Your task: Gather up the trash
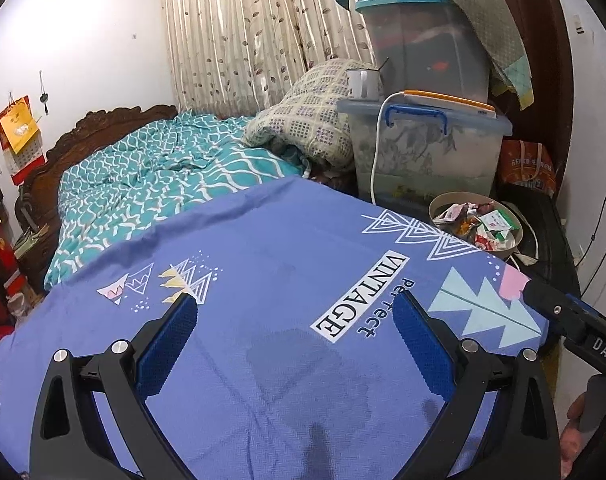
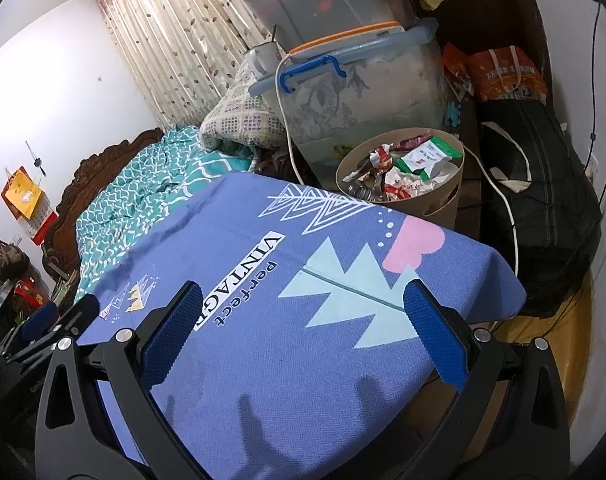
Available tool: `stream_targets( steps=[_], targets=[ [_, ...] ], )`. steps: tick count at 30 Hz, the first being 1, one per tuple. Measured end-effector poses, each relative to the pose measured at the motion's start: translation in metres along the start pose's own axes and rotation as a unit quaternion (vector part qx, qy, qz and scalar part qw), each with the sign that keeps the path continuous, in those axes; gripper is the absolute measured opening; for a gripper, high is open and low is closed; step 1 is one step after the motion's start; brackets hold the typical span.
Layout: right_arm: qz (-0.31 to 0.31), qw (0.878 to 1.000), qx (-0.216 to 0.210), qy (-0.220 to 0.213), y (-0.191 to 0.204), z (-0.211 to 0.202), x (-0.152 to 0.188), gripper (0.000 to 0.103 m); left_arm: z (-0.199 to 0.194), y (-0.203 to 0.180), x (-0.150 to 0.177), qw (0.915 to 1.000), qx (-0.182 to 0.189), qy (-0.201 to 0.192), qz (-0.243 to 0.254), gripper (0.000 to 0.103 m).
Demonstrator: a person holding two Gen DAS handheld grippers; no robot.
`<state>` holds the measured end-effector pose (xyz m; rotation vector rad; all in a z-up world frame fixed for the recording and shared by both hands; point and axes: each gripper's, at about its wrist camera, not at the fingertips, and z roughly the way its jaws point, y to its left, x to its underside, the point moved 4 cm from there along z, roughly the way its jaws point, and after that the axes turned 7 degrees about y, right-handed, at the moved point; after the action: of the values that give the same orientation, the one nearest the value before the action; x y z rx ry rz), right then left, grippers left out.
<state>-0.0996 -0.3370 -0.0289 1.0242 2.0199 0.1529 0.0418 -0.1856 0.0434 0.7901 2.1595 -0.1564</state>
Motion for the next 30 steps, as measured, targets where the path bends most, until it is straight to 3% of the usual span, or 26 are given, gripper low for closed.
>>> stream_targets(
  steps=[30],
  targets=[
    [0.007,1.000,-0.001,-0.002,-0.006,-0.008,0.003,0.100,-0.005,-0.019,-0.003,0.9998,-0.008,0.000,0.016,0.095]
  ],
)
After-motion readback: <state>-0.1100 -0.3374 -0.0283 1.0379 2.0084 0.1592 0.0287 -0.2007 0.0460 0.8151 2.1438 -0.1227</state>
